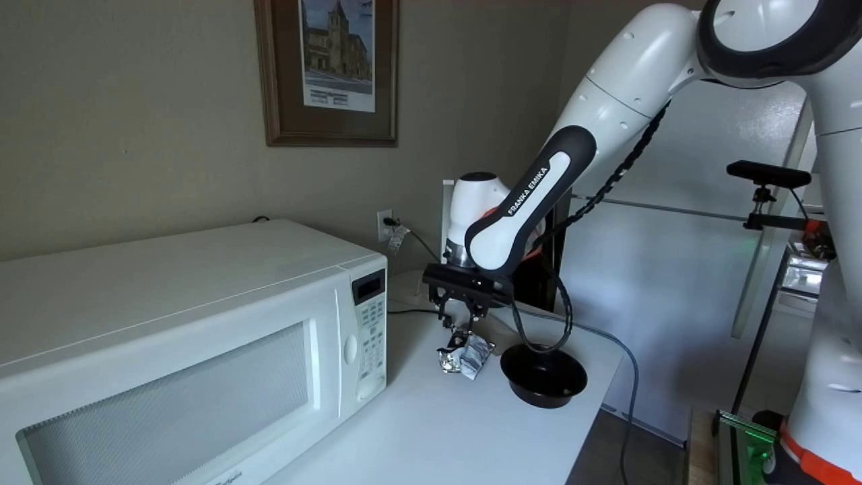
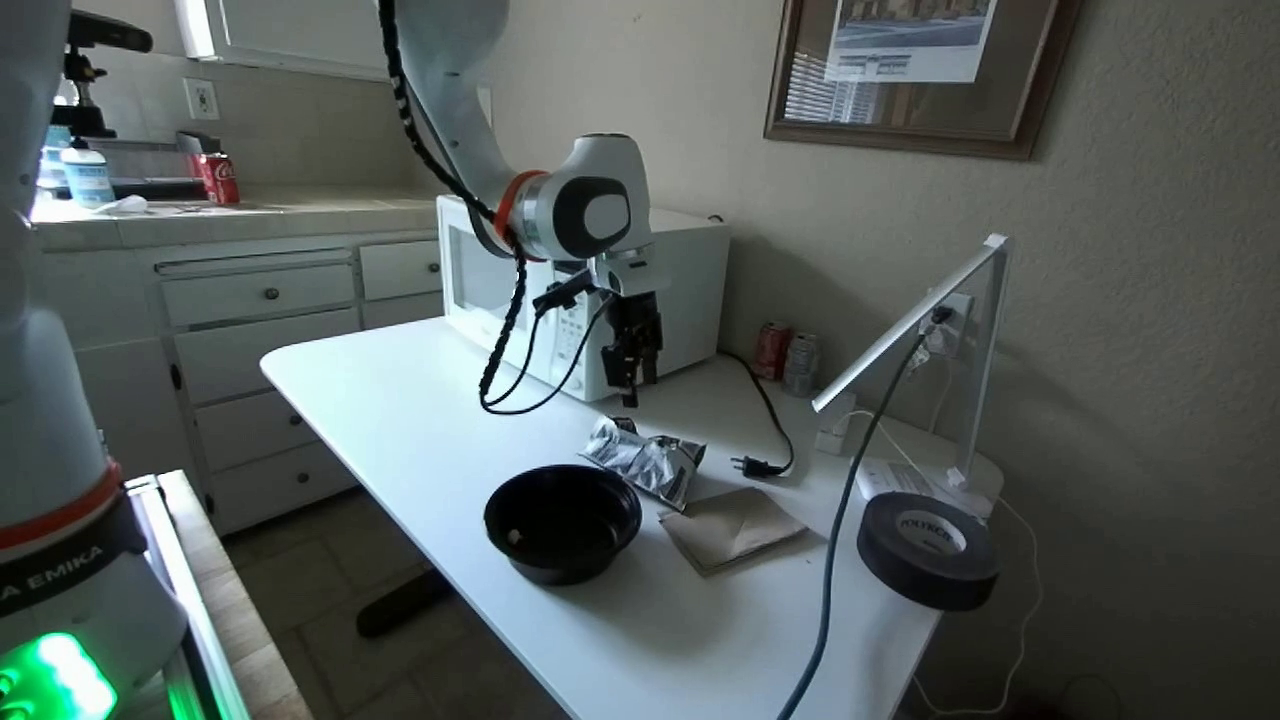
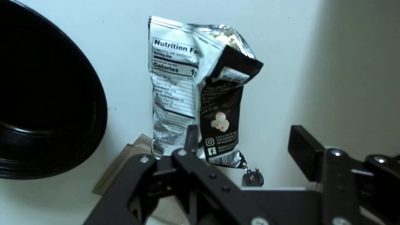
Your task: Pour the contents in the white and black packet into the black bowl.
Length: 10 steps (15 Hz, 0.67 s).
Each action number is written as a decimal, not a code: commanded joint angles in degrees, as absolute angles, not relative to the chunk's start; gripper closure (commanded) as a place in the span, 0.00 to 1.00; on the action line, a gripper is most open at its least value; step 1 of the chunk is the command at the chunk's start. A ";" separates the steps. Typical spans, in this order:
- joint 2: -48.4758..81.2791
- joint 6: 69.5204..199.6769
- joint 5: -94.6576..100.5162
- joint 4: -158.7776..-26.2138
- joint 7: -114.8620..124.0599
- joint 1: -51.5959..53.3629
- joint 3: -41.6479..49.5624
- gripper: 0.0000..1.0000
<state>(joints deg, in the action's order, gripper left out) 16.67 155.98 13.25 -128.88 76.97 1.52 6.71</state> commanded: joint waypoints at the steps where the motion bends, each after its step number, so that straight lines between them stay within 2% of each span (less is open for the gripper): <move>1: 11.58 150.06 14.10 -129.47 77.05 3.65 9.02 0.00; 4: 9.19 146.21 15.78 -129.21 77.98 3.27 8.78 0.00; 10: 10.48 148.34 14.15 -128.74 76.73 2.13 7.95 0.00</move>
